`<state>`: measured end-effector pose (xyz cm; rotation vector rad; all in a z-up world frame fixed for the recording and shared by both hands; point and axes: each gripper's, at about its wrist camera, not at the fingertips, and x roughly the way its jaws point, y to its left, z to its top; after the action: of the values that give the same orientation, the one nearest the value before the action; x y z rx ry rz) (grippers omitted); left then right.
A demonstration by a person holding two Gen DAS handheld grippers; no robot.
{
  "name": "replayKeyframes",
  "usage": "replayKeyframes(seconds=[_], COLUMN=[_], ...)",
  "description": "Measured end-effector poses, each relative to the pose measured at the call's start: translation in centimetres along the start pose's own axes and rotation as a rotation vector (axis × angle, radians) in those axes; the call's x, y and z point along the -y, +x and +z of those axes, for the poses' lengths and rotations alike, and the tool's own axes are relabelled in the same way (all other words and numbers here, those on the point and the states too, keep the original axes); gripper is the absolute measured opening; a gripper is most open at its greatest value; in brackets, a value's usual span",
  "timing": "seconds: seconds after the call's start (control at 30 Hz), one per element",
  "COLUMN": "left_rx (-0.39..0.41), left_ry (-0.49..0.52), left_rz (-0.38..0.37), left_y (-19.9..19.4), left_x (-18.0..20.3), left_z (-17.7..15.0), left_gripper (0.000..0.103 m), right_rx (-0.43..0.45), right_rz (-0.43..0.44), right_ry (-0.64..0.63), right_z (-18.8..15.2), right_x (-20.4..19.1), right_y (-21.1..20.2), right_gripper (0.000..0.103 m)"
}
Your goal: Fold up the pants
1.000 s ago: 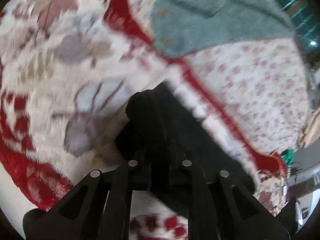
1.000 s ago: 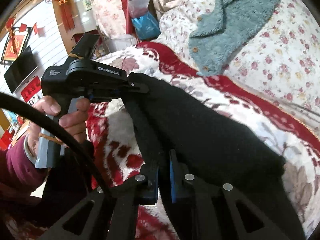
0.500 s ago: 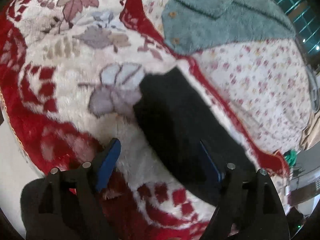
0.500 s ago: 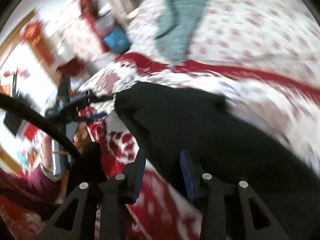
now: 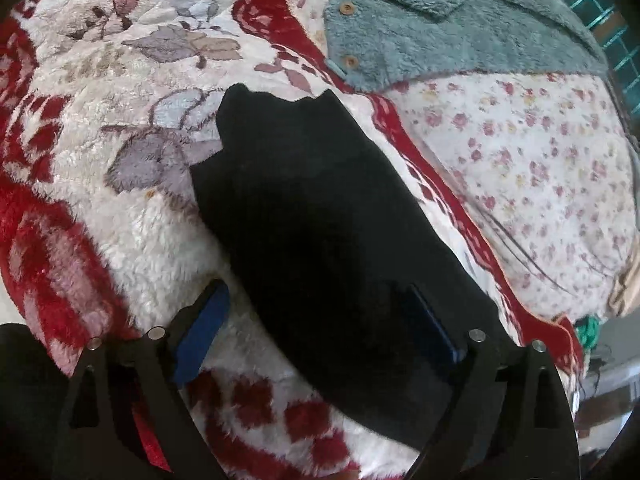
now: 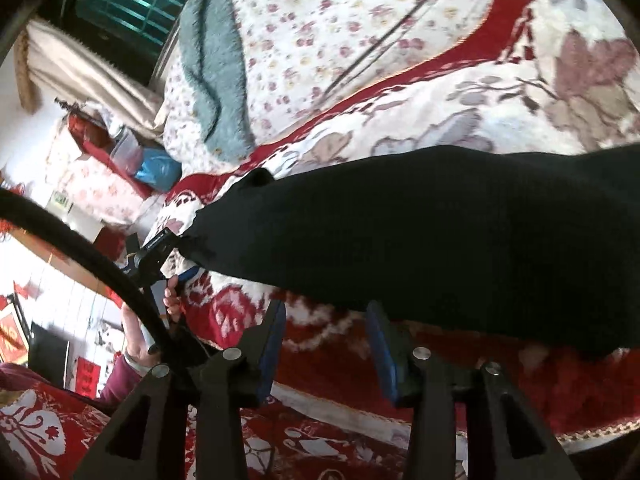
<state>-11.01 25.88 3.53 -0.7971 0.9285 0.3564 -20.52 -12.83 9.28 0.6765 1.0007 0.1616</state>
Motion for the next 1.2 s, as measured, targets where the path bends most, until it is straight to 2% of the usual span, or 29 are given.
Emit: replayKeyframes(seconds=[0.1,0.17,0.23,0.27,0.3,0.33,0.37,0.4,0.47,0.5,0.53,0.6,0.7,0.83,0.87,0.93,0.97,1.0,1.03,1.07,1.2], left_rx=[0.000,-0.007,0.004,0.011,0.016,0.019,0.025,0.016,0.004,0.006,0.011,0.033,0.074,0.175,0.163,0.060,0.013,-0.002,0.004,0.016,0.074], left_ry=[-0.039,-0.090,-0.085,-0.064,-0.047,-0.025,-0.001,0.018,0.038,0.050,0.059,0.075,0.093,0.092,0.108,0.123,0.111,0.098,0.093,0.090,0.082], left_rz=[0.007,0.006,-0.014,-0.011,0.017,0.059,0.073,0.049,0.038,0.032,0.027,0.007,-0.006,0.053,0.065,0.084,0.104,0.099,0.084,0.082,0.121], left_y=[0.7,1.0,0.9,1.0,1.0,1.0,1.0,1.1,1.1,0.9,0.7,0.0,-1.7,-4.6,-4.4,-2.8,-2.2,-2.1,-2.3,-2.7,-5.2], left_x=[0.0,-0.2,-0.1,0.1,0.3,0.5,0.7,0.8,1.0,1.1,1.3,1.5,1.5,-0.5,-1.0,-2.5,-3.4,-4.4,-4.9,-5.3,-5.9], left_z=[1.1,1.7,1.8,1.9,1.9,1.9,1.9,2.0,2.3,2.5,2.7,3.2,4.3,5.9,6.2,6.7,6.7,6.6,6.5,6.5,6.8], left_gripper=[0.090,0.090,0.090,0.080,0.060,0.051,0.035,0.023,0.020,0.019,0.018,0.017,0.017,0.016,0.017,0.020,0.026,0.036,0.039,0.046,0.048], right_rx=[-0.011,-0.016,0.001,0.020,0.047,0.077,0.106,0.138,0.196,0.225,0.243,0.224,0.209,0.146,0.108,-0.008,-0.030,-0.059,-0.107,-0.133,-0.103], right_rz=[0.036,0.037,0.025,0.017,0.002,-0.019,-0.021,0.004,0.050,0.065,0.073,0.062,0.092,0.138,0.138,0.085,0.102,0.128,0.139,0.144,0.091], right_ry=[0.087,0.113,0.148,0.172,0.201,0.237,0.273,0.311,0.373,0.384,0.381,0.397,0.388,0.262,0.239,0.240,0.249,0.269,0.284,0.273,0.137], right_z=[-0.6,-1.2,-1.8,-2.0,-2.2,-2.4,-2.4,-2.3,-2.0,-1.7,-1.4,-0.8,0.1,2.1,2.4,2.3,2.0,1.8,1.5,1.3,1.5], right_x=[1.2,1.7,2.3,2.8,3.4,4.1,4.8,5.6,6.5,6.6,6.5,6.7,5.8,2.1,1.6,1.5,1.7,1.8,1.9,1.7,0.1], right_y=[0.5,0.2,-0.3,-0.7,-1.0,-1.3,-1.4,-1.4,-1.2,-1.0,-0.7,0.2,1.2,3.4,4.5,6.5,6.4,5.9,4.9,3.6,-3.6], right_gripper=[0.041,0.042,0.043,0.046,0.050,0.052,0.052,0.052,0.052,0.048,0.043,0.018,0.014,0.014,0.014,0.016,0.016,0.019,0.022,0.025,0.025])
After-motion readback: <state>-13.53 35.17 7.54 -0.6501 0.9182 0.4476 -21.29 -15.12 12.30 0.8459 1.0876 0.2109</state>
